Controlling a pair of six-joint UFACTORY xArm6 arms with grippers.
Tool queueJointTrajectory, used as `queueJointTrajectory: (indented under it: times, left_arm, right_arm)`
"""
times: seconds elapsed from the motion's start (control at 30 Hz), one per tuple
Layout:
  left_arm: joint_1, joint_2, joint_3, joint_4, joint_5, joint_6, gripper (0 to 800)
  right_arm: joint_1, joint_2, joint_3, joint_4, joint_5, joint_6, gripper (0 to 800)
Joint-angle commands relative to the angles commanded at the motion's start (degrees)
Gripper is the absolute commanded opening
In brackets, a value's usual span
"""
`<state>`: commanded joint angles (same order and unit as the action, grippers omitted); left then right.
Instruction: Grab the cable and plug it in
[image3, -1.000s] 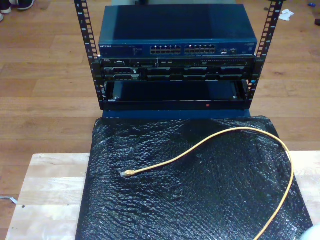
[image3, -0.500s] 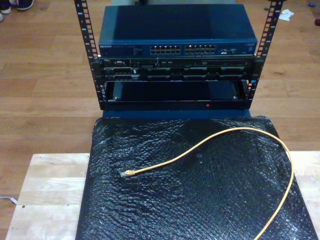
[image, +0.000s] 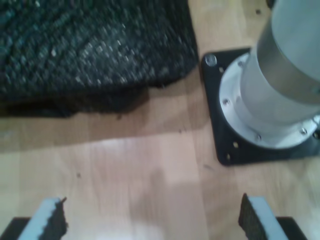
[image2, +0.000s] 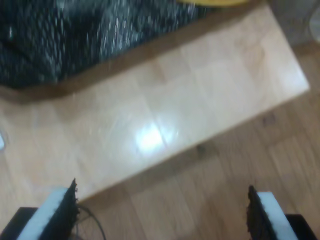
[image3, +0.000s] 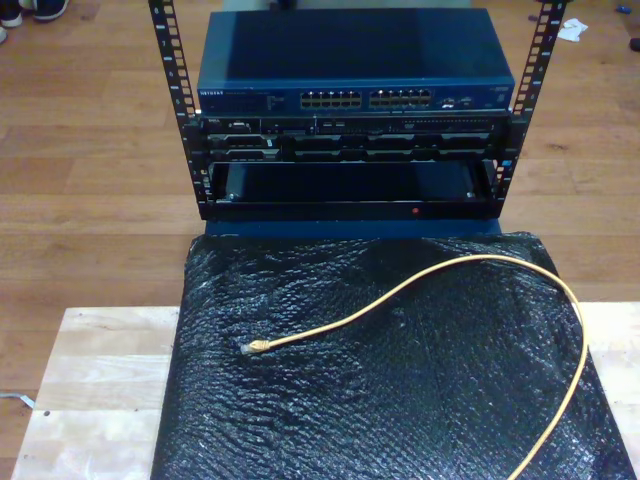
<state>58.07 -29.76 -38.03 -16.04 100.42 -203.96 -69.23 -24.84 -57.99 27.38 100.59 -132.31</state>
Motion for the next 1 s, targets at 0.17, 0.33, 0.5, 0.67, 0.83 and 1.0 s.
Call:
queueJointTrajectory:
  times: [0.17, 0.33, 0.5, 0.67, 0.83, 1.0]
  left_arm:
    - [-0.2, -0.2, -0.1, -2.7, 1.4, -1.3, 800]
    - [-0.2, -0.2, 0.0, -5.0, 2.0, -3.2, 800]
    - [-2.5, -0.3, 0.0, -7.2, 2.0, -6.3, 800]
    - [-6.0, -0.4, 0.0, -7.3, 1.9, -10.8, 800]
    - [-6.9, -0.4, 0.0, -8.7, 1.8, -12.1, 800]
    - [-6.9, -0.4, 0.1, -11.0, 1.8, -12.3, 800]
  right_arm:
    - [1.0, 0.0, -2.0, 3.5, 3.4, 2.4, 798]
    - [1.5, 0.0, -2.9, 5.8, 5.1, 3.4, 798]
    - [4.1, 0.1, -3.3, 6.2, 5.1, 5.1, 798]
    - [5.6, 0.0, -3.4, 7.3, 5.1, 6.6, 798]
    - [8.3, 0.0, -3.9, 8.0, 5.0, 8.5, 798]
    - [11.0, 0.0, -4.5, 9.9, 4.8, 10.0, 797]
